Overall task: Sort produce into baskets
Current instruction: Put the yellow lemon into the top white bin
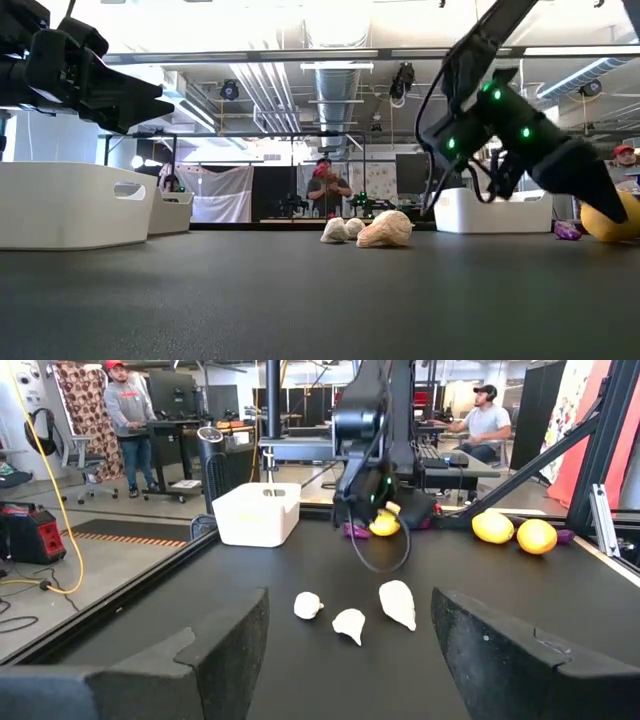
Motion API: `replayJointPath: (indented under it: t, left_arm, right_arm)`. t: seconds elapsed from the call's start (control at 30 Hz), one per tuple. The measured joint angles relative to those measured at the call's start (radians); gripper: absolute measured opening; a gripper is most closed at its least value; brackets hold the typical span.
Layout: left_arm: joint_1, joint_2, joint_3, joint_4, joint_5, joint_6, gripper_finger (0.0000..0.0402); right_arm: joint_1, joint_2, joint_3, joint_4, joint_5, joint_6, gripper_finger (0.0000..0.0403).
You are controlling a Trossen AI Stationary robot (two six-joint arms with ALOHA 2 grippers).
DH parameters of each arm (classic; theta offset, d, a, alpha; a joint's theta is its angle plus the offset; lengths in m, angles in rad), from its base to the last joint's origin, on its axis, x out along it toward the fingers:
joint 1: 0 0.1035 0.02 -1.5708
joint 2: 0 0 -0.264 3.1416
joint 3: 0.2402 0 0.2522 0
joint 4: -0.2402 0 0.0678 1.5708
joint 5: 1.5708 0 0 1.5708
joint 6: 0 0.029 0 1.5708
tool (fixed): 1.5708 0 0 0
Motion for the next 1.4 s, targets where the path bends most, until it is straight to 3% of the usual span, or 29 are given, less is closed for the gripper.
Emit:
replayJointPath:
  t: [0.4,0.7,0.87,0.97,1.17,1.4]
  left_arm:
    - [0.0,0.0,0.0,0.0,0.0,0.0,0.0262]
    - [0.0,0.0,0.0,0.0,0.0,0.0,0.0262]
    - [0.0,0.0,0.0,0.0,0.0,0.0,0.0262]
    - [0.0,0.0,0.0,0.0,0.0,0.0,0.0262]
    - [0.0,0.0,0.0,0.0,0.0,0.0,0.0262]
    - [0.0,0.0,0.0,0.0,0.0,0.0,0.0262]
  right_arm:
    - [-0.001,0.126,-0.021,0.033,0.035,-0.024,0.0375]
    - [-0.001,0.039,-0.002,-0.027,0.037,0.009,0.0308]
    - [-0.004,-0.051,0.104,-0.194,0.053,0.016,0.0309]
    - [-0.019,-0.12,0.192,-0.189,0.137,0.053,0.0311]
    - [-0.159,-0.241,0.299,0.044,0.491,0.211,0.0307]
    - [-0.456,-0.282,0.267,0.312,0.472,0.207,0.0311]
